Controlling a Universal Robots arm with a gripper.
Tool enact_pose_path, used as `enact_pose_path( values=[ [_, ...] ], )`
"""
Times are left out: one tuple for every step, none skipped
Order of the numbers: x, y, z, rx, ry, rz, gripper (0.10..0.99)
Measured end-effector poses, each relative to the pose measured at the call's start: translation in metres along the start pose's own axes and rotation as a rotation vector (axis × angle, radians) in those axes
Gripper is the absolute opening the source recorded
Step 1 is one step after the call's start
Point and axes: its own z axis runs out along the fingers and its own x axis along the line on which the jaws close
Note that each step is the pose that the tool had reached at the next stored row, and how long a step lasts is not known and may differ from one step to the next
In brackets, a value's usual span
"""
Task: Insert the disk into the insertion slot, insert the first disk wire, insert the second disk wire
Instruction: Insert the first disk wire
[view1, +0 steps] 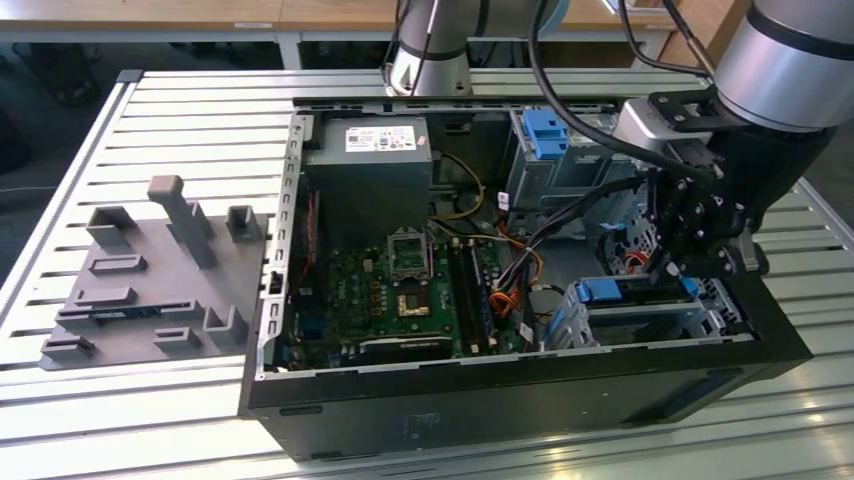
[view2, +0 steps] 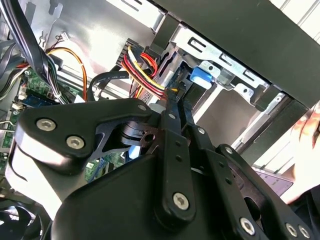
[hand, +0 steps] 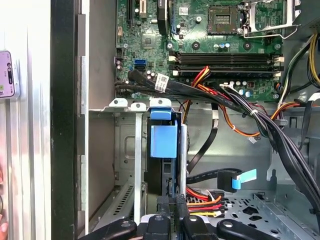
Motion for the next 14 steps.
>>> enact_pose_path(
  values=[
    [0.0000,0.0000,0.0004,0.000,-0.0002,0.000,0.165],
    [-0.0001,0.0000,0.0009,0.000,-0.0003,0.000,0.165],
    [-0.0001,0.0000,0.0015,0.000,-0.0002,0.000,0.165],
    [-0.0001,0.0001,0.0022,0.000,-0.0001,0.000,0.165],
    [-0.0002,0.0001,0.0029,0.000,0.0000,0.000,0.165],
    [-0.0002,0.0001,0.0034,0.000,0.0005,0.000,0.165],
    [-0.0002,0.0001,0.0037,0.000,0.0007,0.000,0.165],
    [-0.0002,0.0001,0.0037,0.000,0.0008,0.000,0.165],
    [-0.0002,0.0001,0.0039,0.000,0.0006,0.000,0.165],
    [-0.0002,0.0001,0.0041,0.000,0.0002,0.000,0.165],
    [-0.0002,0.0001,0.0041,0.000,0.0001,0.000,0.165],
    [-0.0002,0.0002,0.0042,0.000,0.0000,0.000,0.165],
    [-0.0003,0.0002,0.0045,0.000,-0.0014,0.000,0.176],
    [-0.0002,0.0002,0.0040,0.000,-0.0010,0.000,0.176]
  ],
)
